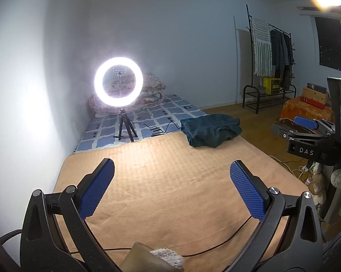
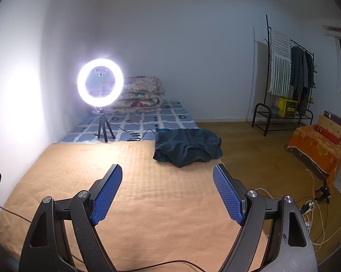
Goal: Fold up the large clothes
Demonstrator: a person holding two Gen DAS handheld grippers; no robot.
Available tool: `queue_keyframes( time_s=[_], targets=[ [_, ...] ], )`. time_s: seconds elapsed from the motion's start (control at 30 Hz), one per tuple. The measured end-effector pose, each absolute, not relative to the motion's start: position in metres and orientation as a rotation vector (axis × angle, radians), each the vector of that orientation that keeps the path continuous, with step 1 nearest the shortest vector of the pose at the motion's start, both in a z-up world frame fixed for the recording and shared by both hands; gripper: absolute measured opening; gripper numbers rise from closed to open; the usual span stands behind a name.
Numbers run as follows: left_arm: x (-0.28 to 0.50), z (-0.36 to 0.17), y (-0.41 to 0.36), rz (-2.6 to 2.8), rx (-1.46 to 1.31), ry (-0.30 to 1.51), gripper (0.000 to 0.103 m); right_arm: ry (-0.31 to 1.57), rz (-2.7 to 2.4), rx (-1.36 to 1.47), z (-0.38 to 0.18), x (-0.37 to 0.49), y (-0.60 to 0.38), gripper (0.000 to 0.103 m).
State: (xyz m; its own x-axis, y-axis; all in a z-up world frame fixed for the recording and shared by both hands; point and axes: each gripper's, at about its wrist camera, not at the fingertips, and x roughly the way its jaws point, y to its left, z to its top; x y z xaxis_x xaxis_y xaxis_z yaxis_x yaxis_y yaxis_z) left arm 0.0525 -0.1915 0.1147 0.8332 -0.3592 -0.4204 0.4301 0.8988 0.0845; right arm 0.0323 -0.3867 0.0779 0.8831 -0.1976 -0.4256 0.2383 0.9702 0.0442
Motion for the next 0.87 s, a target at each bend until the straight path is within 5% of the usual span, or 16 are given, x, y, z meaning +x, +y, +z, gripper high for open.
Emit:
queue_keyframes(
  time_s=[0.87],
  targets=[
    [0.041,0.11,-0.195,-0.39,0.197,0.365,0.103,0.439,-0.208,0.085,0.08,0.031,-0.389,0.082]
  ],
)
